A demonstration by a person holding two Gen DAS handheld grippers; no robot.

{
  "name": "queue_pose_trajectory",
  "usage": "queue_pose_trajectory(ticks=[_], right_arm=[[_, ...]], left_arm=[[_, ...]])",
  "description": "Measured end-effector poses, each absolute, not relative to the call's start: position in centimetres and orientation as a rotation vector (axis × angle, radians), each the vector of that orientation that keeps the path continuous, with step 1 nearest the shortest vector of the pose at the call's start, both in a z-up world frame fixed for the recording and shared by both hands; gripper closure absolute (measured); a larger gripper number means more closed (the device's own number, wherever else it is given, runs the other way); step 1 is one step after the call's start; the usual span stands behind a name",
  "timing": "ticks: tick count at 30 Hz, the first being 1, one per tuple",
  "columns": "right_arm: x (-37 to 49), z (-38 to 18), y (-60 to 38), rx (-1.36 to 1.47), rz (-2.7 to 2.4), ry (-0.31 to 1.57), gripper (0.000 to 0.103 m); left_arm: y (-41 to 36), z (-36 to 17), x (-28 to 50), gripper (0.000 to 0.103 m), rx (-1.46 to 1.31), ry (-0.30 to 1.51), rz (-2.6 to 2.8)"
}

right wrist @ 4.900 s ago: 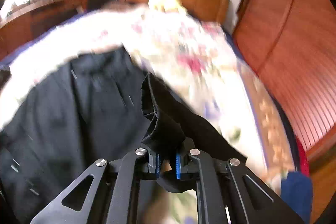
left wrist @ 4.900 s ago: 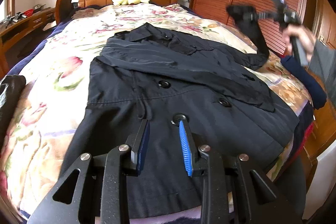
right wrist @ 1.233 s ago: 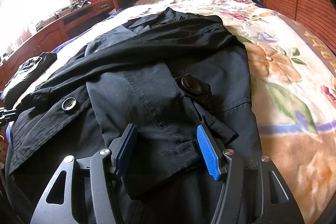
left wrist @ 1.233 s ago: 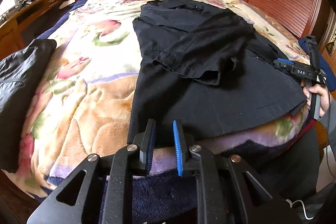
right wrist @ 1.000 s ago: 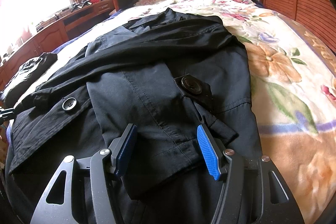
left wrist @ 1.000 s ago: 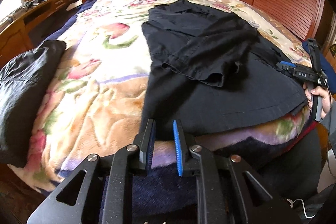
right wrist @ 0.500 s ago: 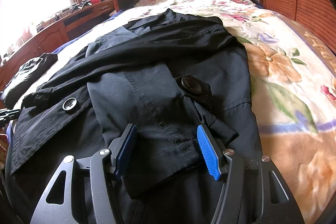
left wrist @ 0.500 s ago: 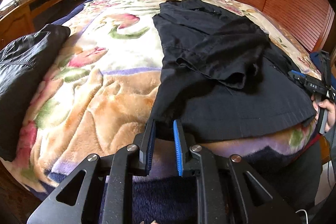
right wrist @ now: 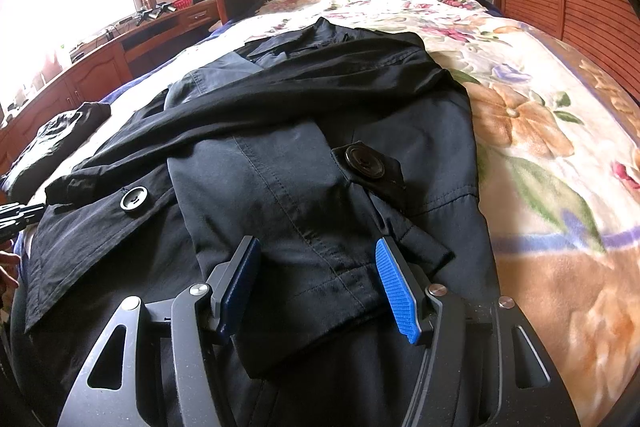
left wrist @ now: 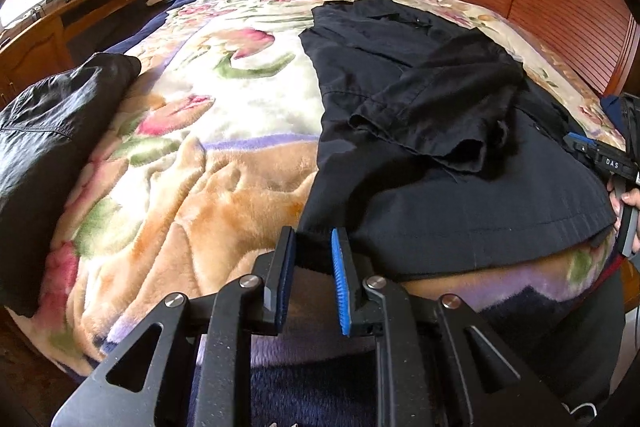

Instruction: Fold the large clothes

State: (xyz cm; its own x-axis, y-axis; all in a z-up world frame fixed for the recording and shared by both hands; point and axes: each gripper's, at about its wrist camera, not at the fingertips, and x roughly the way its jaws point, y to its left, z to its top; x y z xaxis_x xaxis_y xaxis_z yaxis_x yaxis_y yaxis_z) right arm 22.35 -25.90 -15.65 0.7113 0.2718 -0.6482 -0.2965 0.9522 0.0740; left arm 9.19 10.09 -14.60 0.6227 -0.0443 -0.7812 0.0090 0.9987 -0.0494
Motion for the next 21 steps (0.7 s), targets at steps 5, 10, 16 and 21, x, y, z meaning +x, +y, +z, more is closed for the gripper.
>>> queue_pose_trajectory(ticks=[5,10,16,21], right_arm=[[22.1,-15.1,-25.8,-0.061,0.293,0.734,0.037],[20.3,-14.2,-26.3,-0.102,0.233,0.721,0.034],[17.2,-14.1,-28.8,-0.068,0.194,0.735,0.034],[15.2,-14.6,-30.2,-0.060,0.159,0.752,0.034]], left_arm=[[10.7,-14.2,8.2,0.084,-0.074,0.930,-0.063],[10.4,-14.1,7.7,0.084,-0.033,0.938,-0.060],[10.6,-14.6,8.7,0.083,-0.047,0.928,-0.051],[10.2,-14.5,9.5,0.083,-0.040,0.921,-0.042]])
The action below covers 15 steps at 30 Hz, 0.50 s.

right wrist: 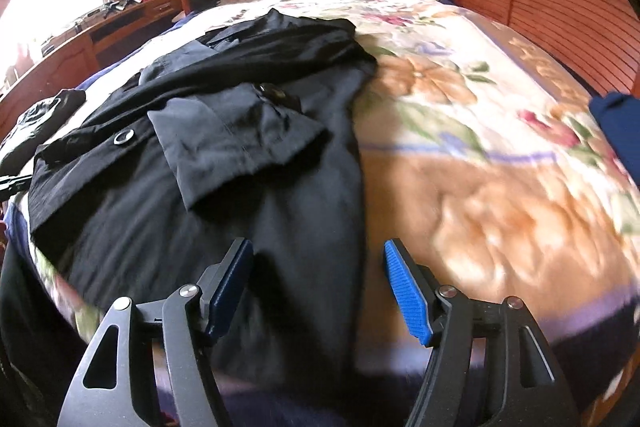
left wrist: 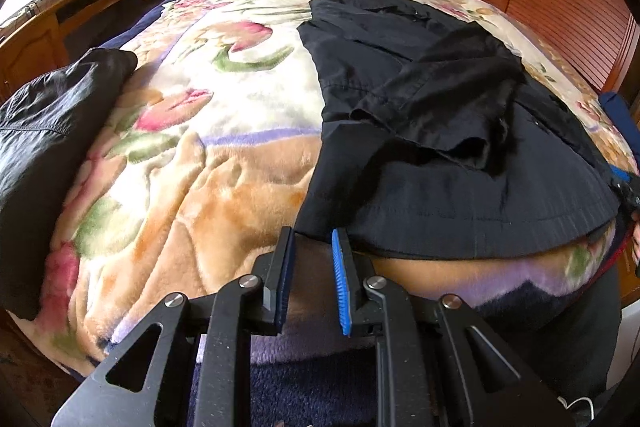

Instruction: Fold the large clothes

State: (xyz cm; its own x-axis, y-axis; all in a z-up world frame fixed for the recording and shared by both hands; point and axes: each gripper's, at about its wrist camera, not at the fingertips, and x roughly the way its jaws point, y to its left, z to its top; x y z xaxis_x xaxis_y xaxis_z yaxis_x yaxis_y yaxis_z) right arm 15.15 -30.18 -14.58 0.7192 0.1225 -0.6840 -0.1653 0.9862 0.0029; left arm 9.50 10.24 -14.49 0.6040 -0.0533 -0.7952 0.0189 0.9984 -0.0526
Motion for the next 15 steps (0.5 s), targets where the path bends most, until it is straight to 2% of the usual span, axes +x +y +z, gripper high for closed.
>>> queue_pose_trajectory(ticks=[9,15], right_arm=[[13.7,-14.5,-30.9,-0.046,0.156,0.736,0.034],[13.8,-14.8,-31.3,-0.045,0.164,0.732,0.034]], left_arm=[[11.6,-11.4,8.6,0.082,-0.127,0.853,-0.080],[12.3,-12.7,11.1,0.082,-0.144,0.901,-0.108]])
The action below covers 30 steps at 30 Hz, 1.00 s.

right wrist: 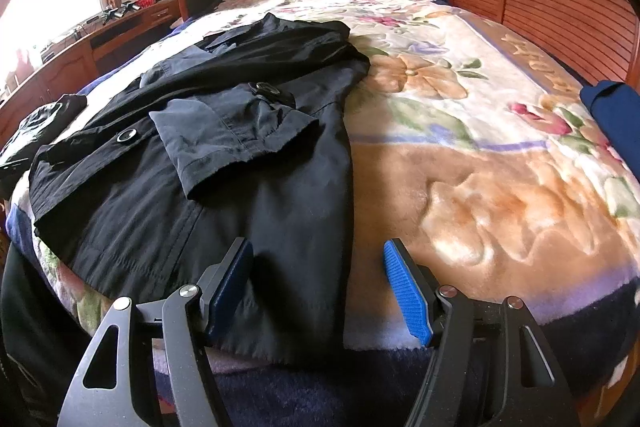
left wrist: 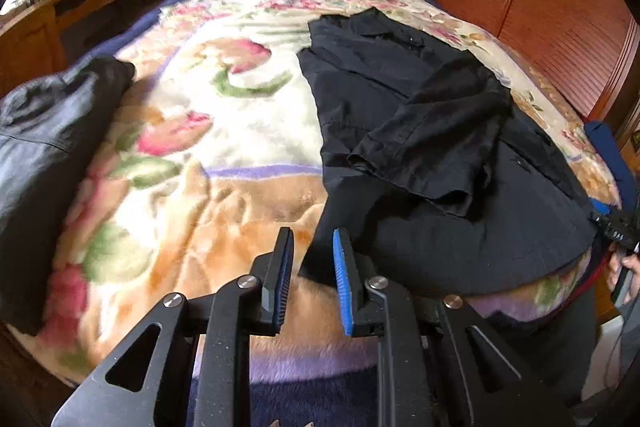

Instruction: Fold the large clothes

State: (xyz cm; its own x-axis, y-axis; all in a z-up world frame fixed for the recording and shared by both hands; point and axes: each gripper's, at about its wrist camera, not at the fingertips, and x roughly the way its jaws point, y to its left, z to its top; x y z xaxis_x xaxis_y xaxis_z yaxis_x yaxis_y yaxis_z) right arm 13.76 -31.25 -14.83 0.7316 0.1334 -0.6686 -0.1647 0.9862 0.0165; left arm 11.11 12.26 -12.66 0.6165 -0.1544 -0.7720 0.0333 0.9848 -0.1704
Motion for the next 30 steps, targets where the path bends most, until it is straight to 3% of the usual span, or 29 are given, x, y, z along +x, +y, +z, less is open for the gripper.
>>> queue_pose_trajectory(ticks=[17,27,29,30], right_arm=[[13.8,-14.4,-32.0,-0.057,0.089,0.726,0.033],[14.2,-14.9,-32.5,0.013,0.195,0.818,0.035],[14.6,-15.1,-32.0,0.006,0.234,0.830,0.053],[14.8,-15.0,-31.9,-0.008,0.241,0.830,0.075]], left_arm=[[11.7,-15.2,11.9,0.082,-0.172,0.960,-0.121],[11.5,-15.4,10.3,0.082,-0.160,0.952,-0.126],[11.3,-15.2,10.3,0.088,-0.136,0.948,-0.135],[11.2,-14.9,10.3,0.092,-0.134,0.944,-0.146]])
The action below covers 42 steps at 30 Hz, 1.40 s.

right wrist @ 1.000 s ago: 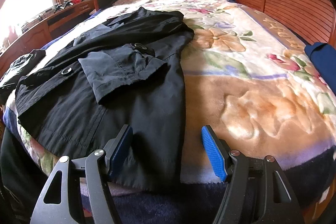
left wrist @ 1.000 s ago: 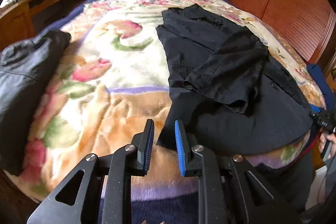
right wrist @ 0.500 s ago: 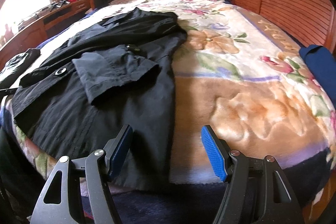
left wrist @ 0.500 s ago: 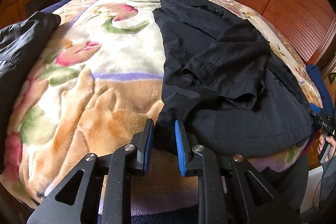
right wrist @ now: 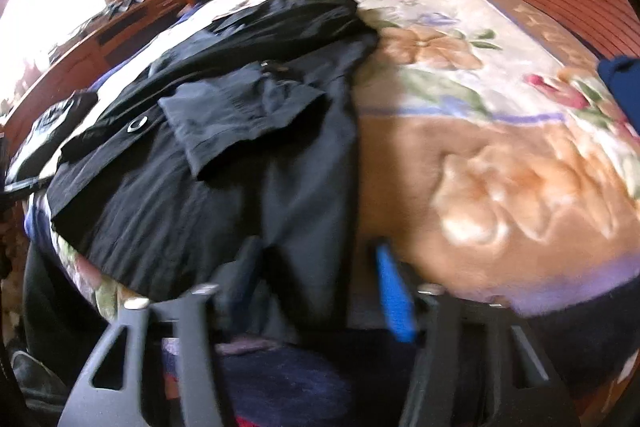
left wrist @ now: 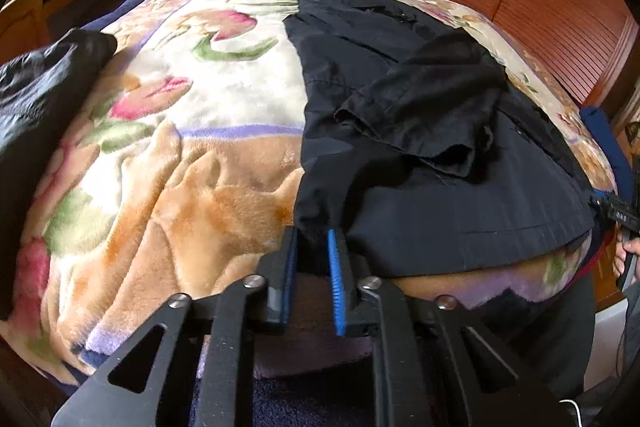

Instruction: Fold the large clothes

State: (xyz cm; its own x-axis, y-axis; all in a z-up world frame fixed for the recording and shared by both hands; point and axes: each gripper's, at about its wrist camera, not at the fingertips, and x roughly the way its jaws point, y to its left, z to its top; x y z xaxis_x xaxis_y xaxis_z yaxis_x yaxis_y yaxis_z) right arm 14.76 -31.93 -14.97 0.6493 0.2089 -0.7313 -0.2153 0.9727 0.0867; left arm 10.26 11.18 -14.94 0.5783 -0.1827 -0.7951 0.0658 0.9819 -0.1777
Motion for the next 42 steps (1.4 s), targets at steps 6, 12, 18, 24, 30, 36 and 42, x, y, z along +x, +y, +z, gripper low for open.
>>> queue_pose_trajectory(ticks=[6,12,18,24,30,36,42], right_arm=[[13.6,-12.4,-31.4,-0.034,0.262,0.746,0.096],[11.0,-7.7,-32.3,-0.011,0.260,0.591,0.097],[6.6,-2.9,-33.3,-0.002,0.277,0.476,0.097],[0.8,1.3,-34.8,-0.026,0.282,0.364,0.097],[-4.5,4.3,-36.1,-0.036,0.279,0.256,0.097],[-3.1,5.6,-35.8,-0.121,0.265,0.231,0.097],[7.6,4.7,-33.8,-0.181,0.244,0.315,0.097]], left_arm=[[10.9,-10.3,7.8,0.097,-0.126,0.825,-0.159],[9.6,-3.7,4.1,0.097,-0.086,0.667,-0.182],[9.4,0.8,0.4,0.097,-0.052,0.569,-0.192],[10.0,5.1,-2.4,0.098,-0.039,0.469,-0.183],[8.8,7.3,-3.2,0.098,0.009,0.419,-0.199],[8.4,7.1,1.0,0.098,0.026,0.406,-0.202],[8.9,4.4,8.4,0.099,0.005,0.459,-0.183]])
